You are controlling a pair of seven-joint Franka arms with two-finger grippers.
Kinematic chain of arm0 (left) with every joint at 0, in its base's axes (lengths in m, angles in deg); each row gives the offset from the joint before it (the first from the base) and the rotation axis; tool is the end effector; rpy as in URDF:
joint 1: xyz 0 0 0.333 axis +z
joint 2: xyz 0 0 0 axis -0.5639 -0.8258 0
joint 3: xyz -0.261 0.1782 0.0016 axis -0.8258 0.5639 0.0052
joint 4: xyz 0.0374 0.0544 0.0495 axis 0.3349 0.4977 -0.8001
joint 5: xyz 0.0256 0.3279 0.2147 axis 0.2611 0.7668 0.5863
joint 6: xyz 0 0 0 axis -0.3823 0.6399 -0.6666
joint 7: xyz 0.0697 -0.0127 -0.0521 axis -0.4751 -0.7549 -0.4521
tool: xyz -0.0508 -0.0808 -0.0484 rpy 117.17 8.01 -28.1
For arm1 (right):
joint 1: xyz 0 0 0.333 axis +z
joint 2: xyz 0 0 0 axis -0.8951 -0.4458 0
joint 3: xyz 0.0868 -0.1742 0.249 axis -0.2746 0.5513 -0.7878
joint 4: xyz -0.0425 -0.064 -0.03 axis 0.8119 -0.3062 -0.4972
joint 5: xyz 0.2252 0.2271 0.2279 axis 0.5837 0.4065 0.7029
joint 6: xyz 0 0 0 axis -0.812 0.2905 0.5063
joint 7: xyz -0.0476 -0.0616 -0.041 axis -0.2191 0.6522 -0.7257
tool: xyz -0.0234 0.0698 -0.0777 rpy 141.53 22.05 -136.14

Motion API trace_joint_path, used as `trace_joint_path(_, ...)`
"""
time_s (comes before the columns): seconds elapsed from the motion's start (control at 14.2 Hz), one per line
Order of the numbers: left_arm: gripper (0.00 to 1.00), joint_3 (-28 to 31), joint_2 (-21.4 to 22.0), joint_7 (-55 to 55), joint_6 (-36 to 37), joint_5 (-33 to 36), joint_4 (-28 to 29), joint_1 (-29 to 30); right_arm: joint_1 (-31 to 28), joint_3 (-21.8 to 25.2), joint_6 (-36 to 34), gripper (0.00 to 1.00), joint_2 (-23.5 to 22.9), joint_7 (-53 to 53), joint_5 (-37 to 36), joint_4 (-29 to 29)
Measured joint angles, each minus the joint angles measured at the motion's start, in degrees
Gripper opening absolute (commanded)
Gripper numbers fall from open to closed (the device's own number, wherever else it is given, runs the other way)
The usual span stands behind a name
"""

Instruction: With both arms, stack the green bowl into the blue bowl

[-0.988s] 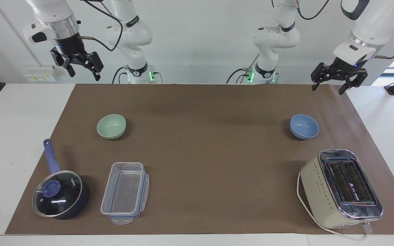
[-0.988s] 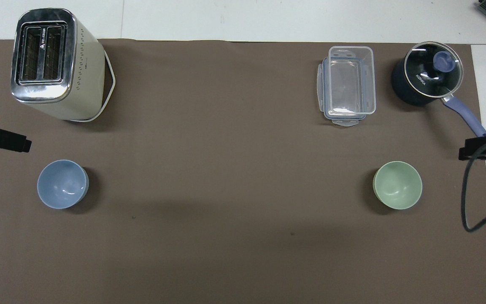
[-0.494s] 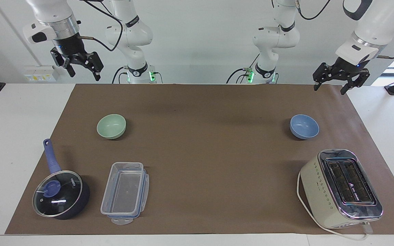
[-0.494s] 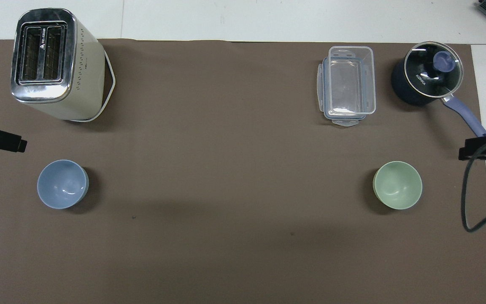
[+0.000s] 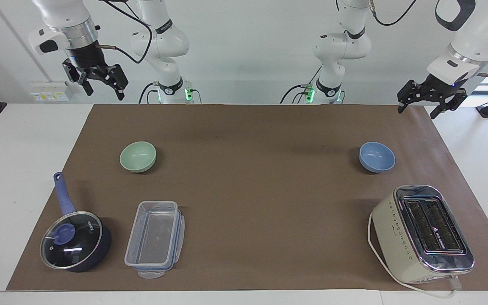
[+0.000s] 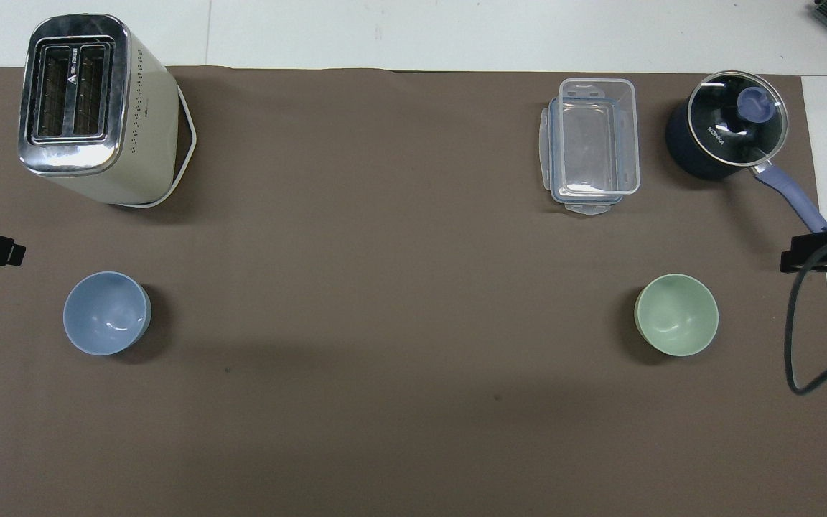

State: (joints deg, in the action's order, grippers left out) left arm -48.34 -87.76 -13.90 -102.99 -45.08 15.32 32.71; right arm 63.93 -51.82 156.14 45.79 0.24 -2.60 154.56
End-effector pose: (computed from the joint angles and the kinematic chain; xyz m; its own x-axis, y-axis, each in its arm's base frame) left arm 0.5398 0.0279 0.6192 0.9627 -0.2691 -0.0277 -0.2680 -0.9626 0.0391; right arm 0.5076 -0.0185 0.6615 0.9794 -0.1984 0.0365 -0.1991 -0.9798 0.0164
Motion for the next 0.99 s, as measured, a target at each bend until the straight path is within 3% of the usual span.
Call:
trace_joint_path(0.56, 1.0, 0.09, 3.79, 1.27, -10.78, -0.01, 14.34, 3.22, 0.0, 0.0, 0.0, 1.0, 0.0, 0.0, 0.0, 0.0)
trace_joint_path(0.99, 1.0, 0.12, 4.11, 4.48, -18.42, -0.73, 22.05, 6.94, 0.0, 0.0, 0.0, 1.0, 0.0, 0.0, 0.0, 0.0)
